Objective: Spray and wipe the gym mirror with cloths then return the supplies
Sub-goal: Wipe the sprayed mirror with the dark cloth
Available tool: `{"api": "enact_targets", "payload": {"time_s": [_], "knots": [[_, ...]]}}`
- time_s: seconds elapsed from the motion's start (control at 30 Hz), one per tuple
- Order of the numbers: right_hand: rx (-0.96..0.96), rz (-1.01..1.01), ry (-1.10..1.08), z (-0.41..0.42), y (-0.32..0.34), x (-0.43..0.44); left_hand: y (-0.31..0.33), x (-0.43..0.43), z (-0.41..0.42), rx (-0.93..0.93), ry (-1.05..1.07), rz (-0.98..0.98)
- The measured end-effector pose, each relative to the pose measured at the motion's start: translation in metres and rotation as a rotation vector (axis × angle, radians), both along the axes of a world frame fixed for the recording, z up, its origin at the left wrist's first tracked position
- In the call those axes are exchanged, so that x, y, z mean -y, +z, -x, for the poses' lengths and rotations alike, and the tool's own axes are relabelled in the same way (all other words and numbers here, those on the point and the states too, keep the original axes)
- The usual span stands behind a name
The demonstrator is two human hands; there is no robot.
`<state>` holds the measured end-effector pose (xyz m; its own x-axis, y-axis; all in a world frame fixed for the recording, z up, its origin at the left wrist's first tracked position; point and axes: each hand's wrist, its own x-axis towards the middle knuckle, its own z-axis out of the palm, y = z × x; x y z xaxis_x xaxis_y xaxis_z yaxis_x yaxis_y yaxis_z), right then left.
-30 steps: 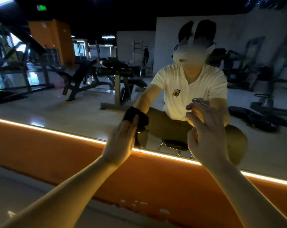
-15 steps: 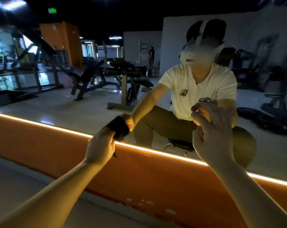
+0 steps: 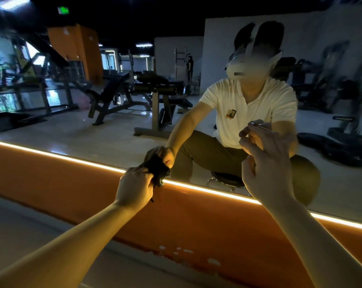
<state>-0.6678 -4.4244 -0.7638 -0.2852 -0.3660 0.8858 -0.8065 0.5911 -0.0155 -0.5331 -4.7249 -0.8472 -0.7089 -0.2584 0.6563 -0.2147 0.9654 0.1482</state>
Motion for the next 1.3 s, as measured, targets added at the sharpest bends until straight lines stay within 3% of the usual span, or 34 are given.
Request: {"api": "enact_targets", "payload": {"time_s": [0.83, 1.0, 1.3], "knots": [[0.091, 0.015, -0.161, 0.015, 0.004, -0.108, -0.005, -0.237, 0.093, 0.097, -0.378, 0.346], [0.083, 0.074, -0.138, 0.018, 0.011, -0.103, 0.003, -0.211, 0.085, 0.127, -0.377, 0.419], [-0.056, 0.302, -0.177, 0.031, 0.04, -0.099, 0.01, -0.117, 0.05, 0.135, -0.245, 0.307]]}}
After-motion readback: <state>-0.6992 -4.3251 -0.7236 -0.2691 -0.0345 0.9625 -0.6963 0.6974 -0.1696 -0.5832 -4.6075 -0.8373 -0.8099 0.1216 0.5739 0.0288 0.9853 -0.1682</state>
